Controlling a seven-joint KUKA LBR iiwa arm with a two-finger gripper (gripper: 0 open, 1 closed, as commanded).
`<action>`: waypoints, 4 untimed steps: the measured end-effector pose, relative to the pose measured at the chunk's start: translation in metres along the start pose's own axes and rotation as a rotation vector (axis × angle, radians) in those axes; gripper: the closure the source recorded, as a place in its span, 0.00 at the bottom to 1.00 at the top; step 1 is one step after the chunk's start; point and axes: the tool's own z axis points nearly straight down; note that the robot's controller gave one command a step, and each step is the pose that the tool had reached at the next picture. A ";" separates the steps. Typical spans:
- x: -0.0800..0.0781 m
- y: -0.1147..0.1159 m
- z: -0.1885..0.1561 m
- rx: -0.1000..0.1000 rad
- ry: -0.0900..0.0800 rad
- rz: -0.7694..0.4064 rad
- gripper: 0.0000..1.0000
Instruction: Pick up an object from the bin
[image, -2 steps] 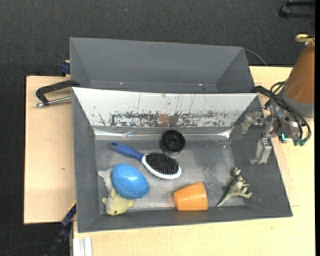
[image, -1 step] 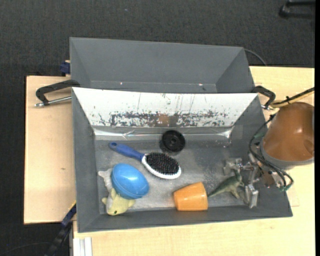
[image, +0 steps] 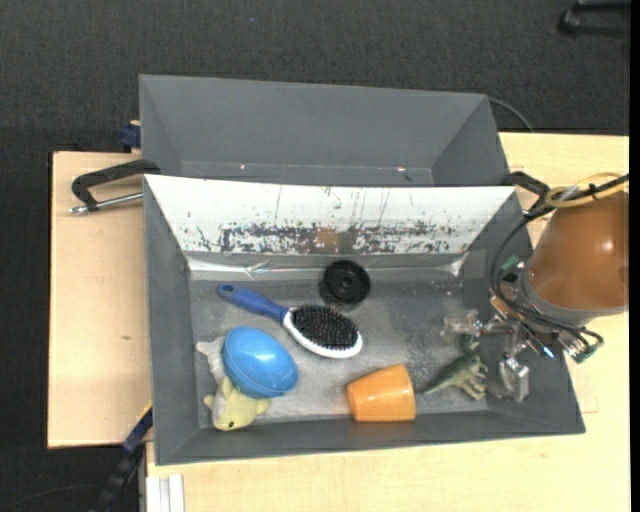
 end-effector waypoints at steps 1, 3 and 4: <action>-0.006 0.014 -0.010 -0.003 0.001 -0.445 0.00; -0.001 0.005 0.031 -0.021 -0.029 -1.369 0.00; -0.003 0.008 0.030 -0.024 -0.032 -1.370 1.00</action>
Offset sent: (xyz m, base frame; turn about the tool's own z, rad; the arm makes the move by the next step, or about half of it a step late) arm -0.0041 0.0136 0.0087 -0.4454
